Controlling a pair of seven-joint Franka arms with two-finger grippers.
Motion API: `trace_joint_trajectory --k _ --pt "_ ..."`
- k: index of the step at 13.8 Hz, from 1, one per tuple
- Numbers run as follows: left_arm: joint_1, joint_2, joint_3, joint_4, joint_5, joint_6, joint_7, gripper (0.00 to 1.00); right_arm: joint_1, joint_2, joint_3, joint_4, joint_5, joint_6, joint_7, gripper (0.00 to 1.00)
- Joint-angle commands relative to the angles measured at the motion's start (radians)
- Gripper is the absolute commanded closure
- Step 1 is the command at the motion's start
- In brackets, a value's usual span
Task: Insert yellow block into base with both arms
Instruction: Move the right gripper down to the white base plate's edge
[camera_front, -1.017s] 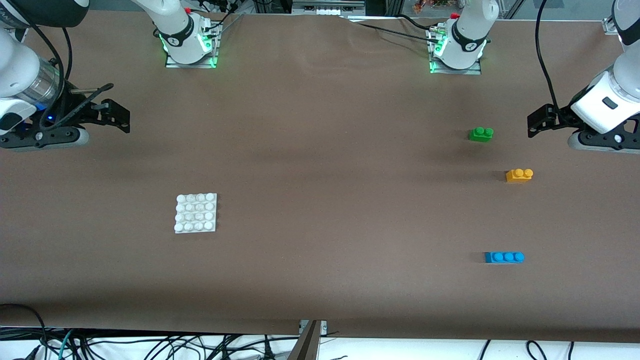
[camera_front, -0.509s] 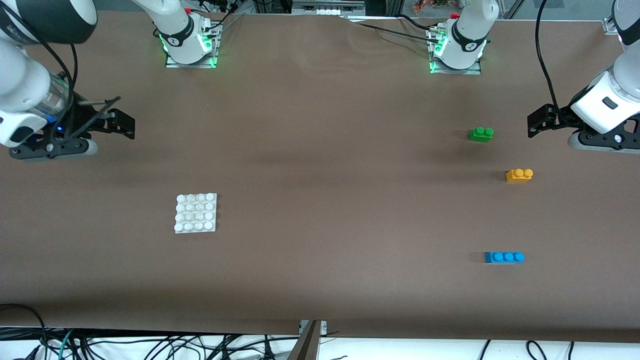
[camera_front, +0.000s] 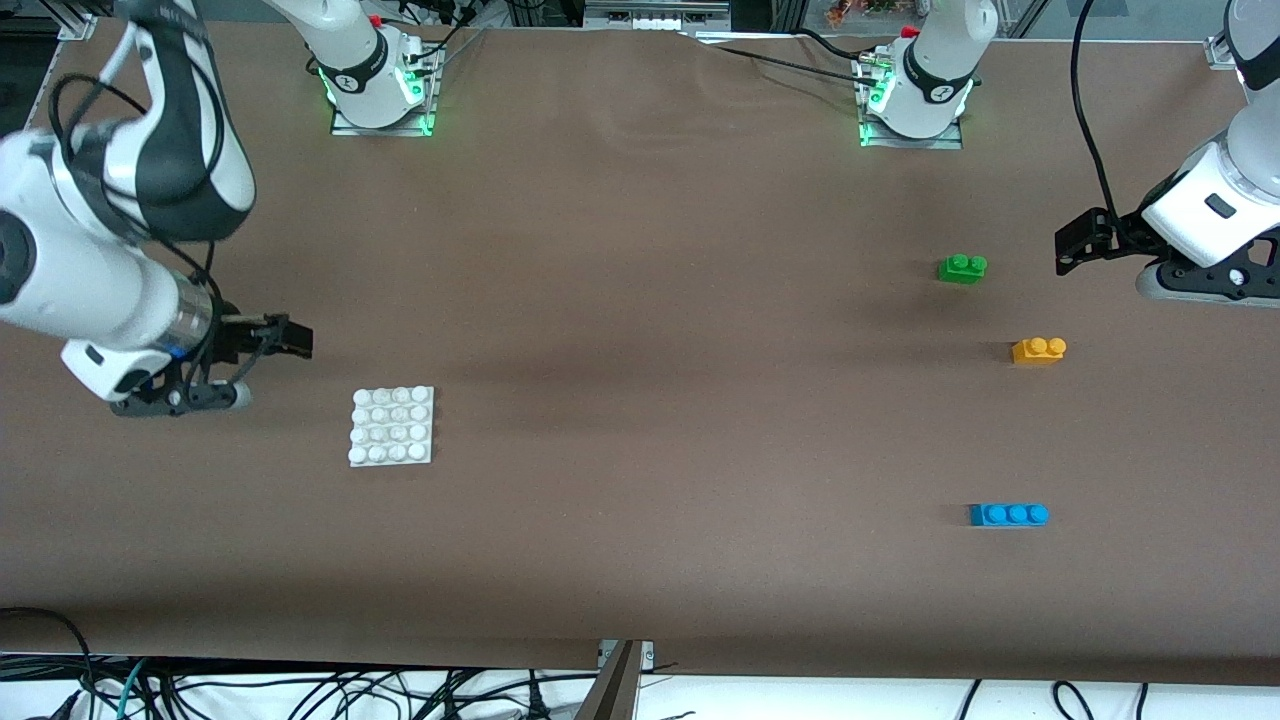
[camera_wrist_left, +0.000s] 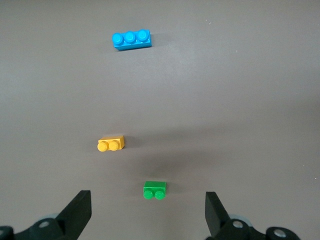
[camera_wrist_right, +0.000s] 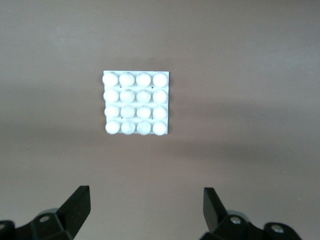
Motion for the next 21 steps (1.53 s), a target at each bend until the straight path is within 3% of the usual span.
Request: trace_joint_trajectory --k 1,6,21 --pt "0.006 -0.002 0.0 0.012 -0.015 -0.003 0.026 0.0 -0.045 0.075 0.007 -0.009 0.069 0.072 -0.042 0.0" --pt "0.006 0.0 0.0 0.012 -0.015 -0.003 0.026 0.0 -0.046 0.104 0.013 -0.172 0.085 0.347 -0.045 0.0" --pt "0.006 0.0 0.0 0.012 -0.015 -0.003 0.026 0.0 -0.037 0.271 0.042 -0.193 0.151 0.629 -0.032 0.0"
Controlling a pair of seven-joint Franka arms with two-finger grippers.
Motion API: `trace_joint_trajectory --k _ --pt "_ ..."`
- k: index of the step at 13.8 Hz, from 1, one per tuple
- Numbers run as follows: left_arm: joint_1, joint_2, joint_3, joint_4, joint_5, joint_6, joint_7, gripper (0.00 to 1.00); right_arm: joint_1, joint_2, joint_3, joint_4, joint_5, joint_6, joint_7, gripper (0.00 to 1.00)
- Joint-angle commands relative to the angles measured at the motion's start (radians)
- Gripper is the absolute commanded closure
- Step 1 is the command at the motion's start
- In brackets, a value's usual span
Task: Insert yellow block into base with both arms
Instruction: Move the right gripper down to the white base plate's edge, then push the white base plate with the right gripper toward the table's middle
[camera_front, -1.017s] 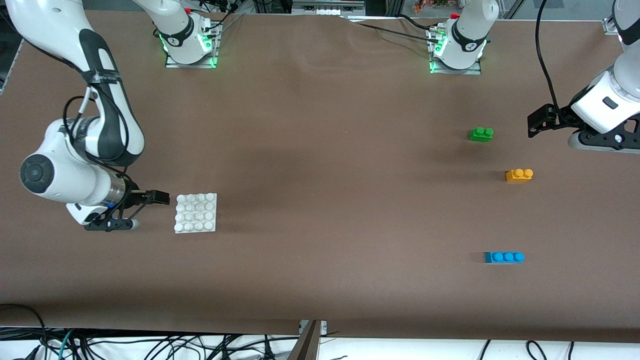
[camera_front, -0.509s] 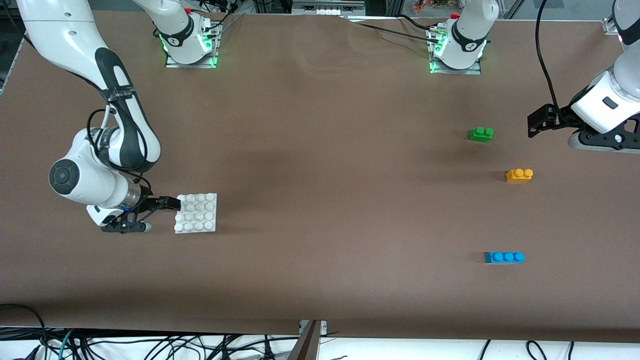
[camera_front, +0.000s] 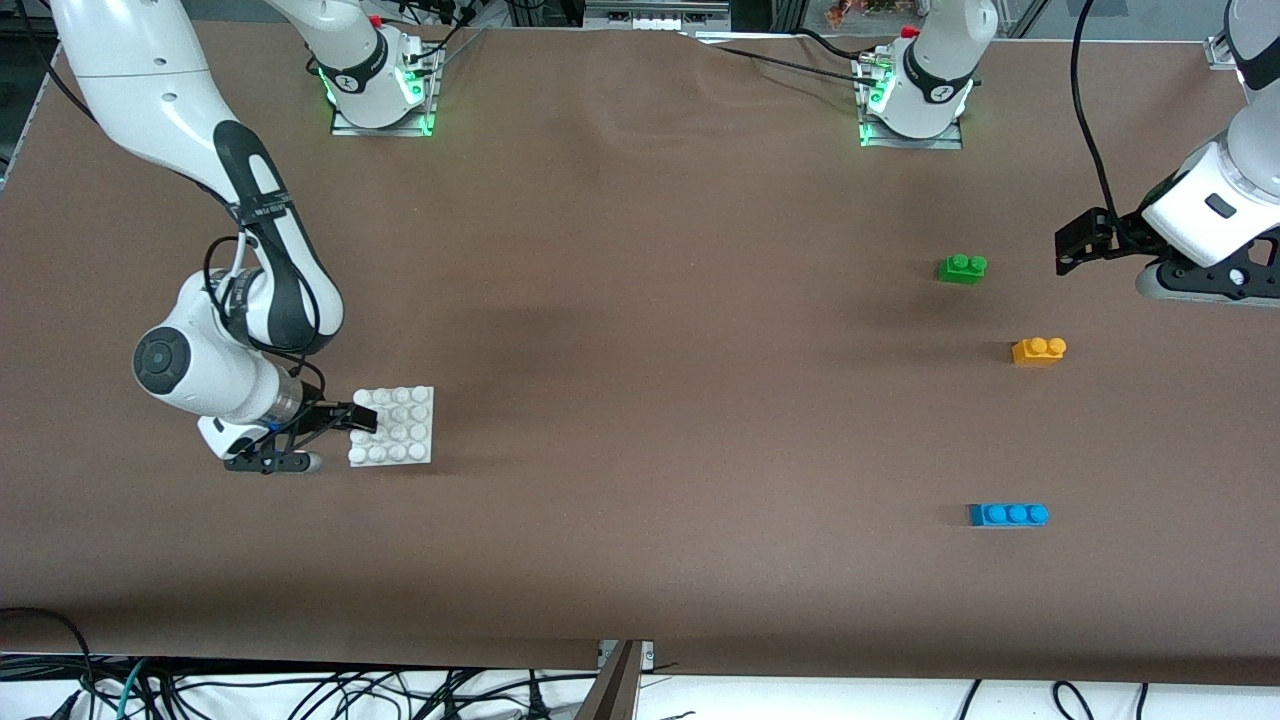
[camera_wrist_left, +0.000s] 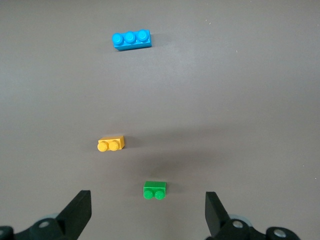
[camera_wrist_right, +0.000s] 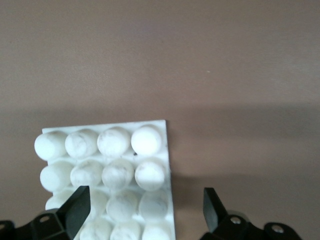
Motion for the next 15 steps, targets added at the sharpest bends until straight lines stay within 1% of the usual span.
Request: trace_joint_trajectory --k 1,6,10,12,15 --pt "0.006 0.0 -0.002 0.013 -0.015 -0.003 0.026 0.0 -0.002 0.014 0.009 -0.027 0.022 0.066 -0.001 0.0" --pt "0.006 0.0 -0.002 0.013 -0.015 -0.003 0.026 0.0 -0.002 0.014 0.014 -0.035 0.022 0.069 -0.007 0.0" --pt "0.006 0.0 0.0 0.013 -0.015 -0.003 0.026 0.0 -0.002 0.018 0.017 -0.068 0.022 0.124 -0.01 0.01" --pt "0.006 0.0 -0.002 0.013 -0.015 -0.003 0.026 0.0 -0.002 0.018 0.018 -0.073 0.022 0.129 -0.013 0.01" --pt "0.006 0.0 -0.002 0.011 -0.015 -0.003 0.026 0.0 -0.002 0.018 0.029 -0.071 0.022 0.129 -0.015 0.12"
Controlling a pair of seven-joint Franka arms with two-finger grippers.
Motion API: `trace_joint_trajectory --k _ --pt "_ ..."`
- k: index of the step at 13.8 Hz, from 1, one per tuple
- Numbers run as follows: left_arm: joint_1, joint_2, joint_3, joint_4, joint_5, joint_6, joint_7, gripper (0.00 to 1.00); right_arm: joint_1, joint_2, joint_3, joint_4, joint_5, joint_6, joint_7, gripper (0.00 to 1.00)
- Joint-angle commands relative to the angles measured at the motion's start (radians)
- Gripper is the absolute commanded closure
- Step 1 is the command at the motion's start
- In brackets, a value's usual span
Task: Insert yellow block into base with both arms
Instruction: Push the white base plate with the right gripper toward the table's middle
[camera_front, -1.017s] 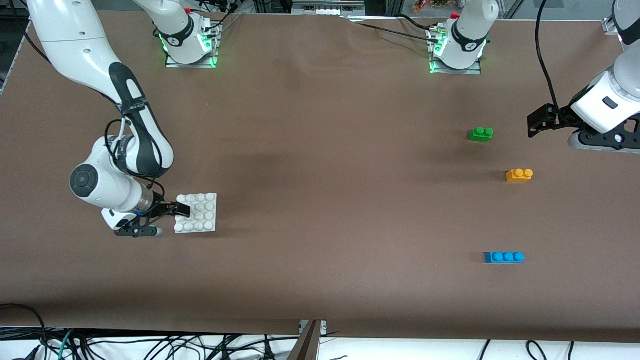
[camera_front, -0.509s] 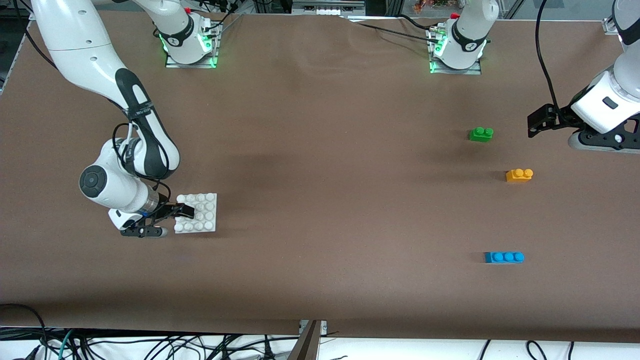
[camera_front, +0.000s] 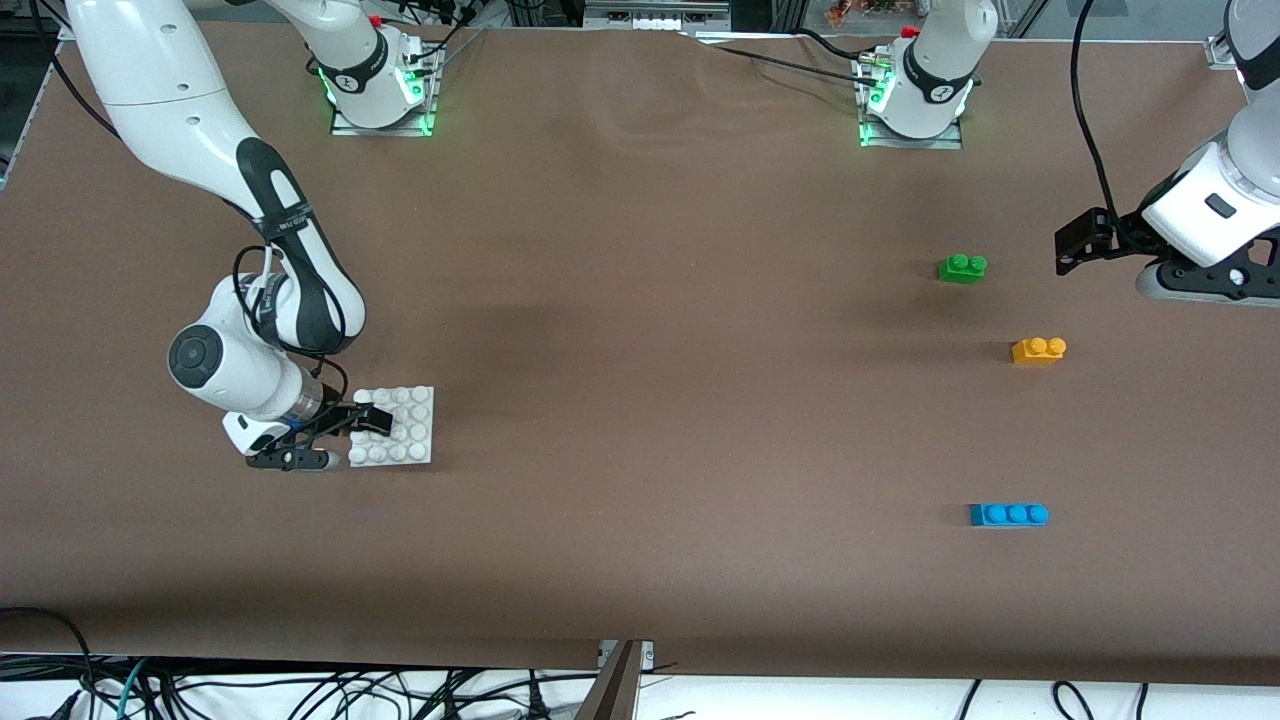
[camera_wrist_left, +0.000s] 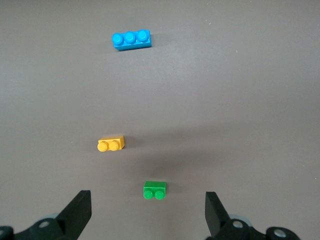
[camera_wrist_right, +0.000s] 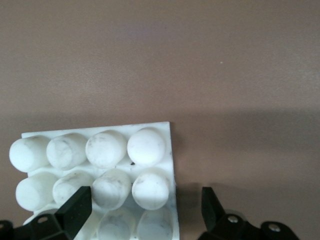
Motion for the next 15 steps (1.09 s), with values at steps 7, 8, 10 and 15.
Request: trace_joint_trajectory --k 7,8,10,15 --pt "0.006 0.0 0.0 0.013 -0.015 -0.003 0.026 0.0 0.014 -0.007 0.05 -0.024 0.018 0.055 0.001 0.18" --pt "0.006 0.0 0.0 0.013 -0.015 -0.003 0.026 0.0 0.024 -0.004 0.05 -0.024 0.022 0.064 0.009 0.18" --pt "0.006 0.0 0.0 0.013 -0.015 -0.003 0.026 0.0 0.047 -0.003 0.05 -0.026 0.022 0.068 0.068 0.18" --pt "0.008 0.0 0.003 0.013 -0.015 -0.003 0.029 0.0 0.131 -0.004 0.05 -0.024 0.021 0.086 0.239 0.18"
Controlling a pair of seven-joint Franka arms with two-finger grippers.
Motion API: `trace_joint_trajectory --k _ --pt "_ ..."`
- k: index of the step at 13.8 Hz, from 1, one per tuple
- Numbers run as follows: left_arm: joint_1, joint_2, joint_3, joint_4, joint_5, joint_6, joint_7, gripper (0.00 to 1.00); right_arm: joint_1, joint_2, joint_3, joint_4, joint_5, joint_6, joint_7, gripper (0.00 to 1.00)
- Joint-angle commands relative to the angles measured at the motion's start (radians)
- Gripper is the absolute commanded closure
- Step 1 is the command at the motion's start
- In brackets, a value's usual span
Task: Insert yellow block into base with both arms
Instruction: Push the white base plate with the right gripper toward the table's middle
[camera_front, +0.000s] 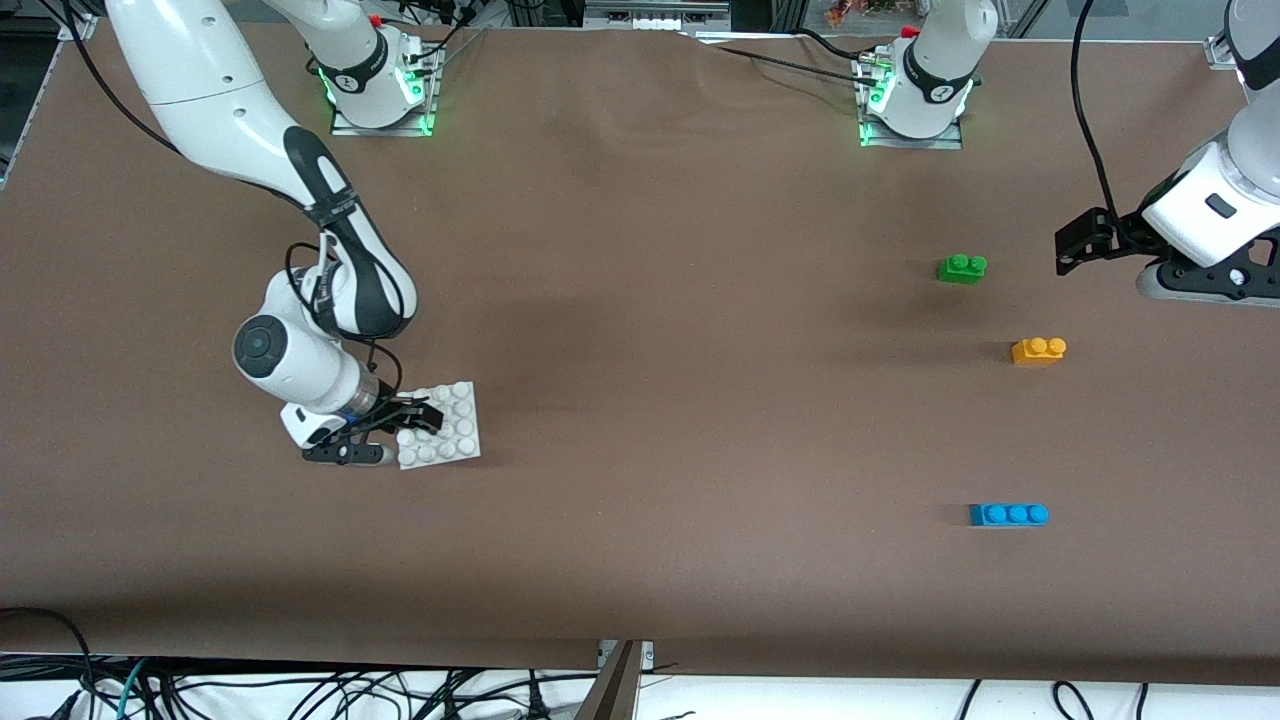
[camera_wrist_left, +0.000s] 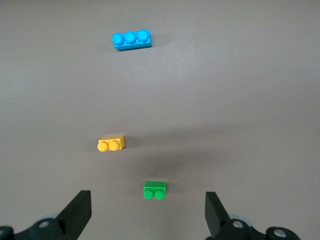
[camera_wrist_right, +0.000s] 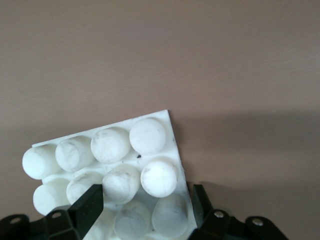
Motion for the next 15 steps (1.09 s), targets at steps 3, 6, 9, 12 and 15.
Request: trace_joint_trajectory --k 3,6,9,12,15 --pt "0.009 0.0 0.004 0.013 -0.012 -0.003 0.029 0.0 0.085 -0.001 0.002 -0.014 0.018 0.062 0.151 0.18" --pt "0.008 0.0 0.004 0.013 -0.014 -0.003 0.028 0.0 0.149 0.028 0.0 -0.009 0.015 0.12 0.254 0.18" --pt "0.008 0.0 0.004 0.013 -0.014 -0.003 0.028 0.0 0.16 0.037 -0.004 -0.008 0.003 0.132 0.26 0.19" --pt "0.008 0.0 0.004 0.013 -0.014 -0.003 0.028 0.0 0.204 0.04 -0.004 -0.008 0.007 0.132 0.39 0.21" --pt "0.008 0.0 0.004 0.013 -0.014 -0.003 0.028 0.0 0.238 0.048 -0.004 -0.006 0.007 0.132 0.502 0.21"
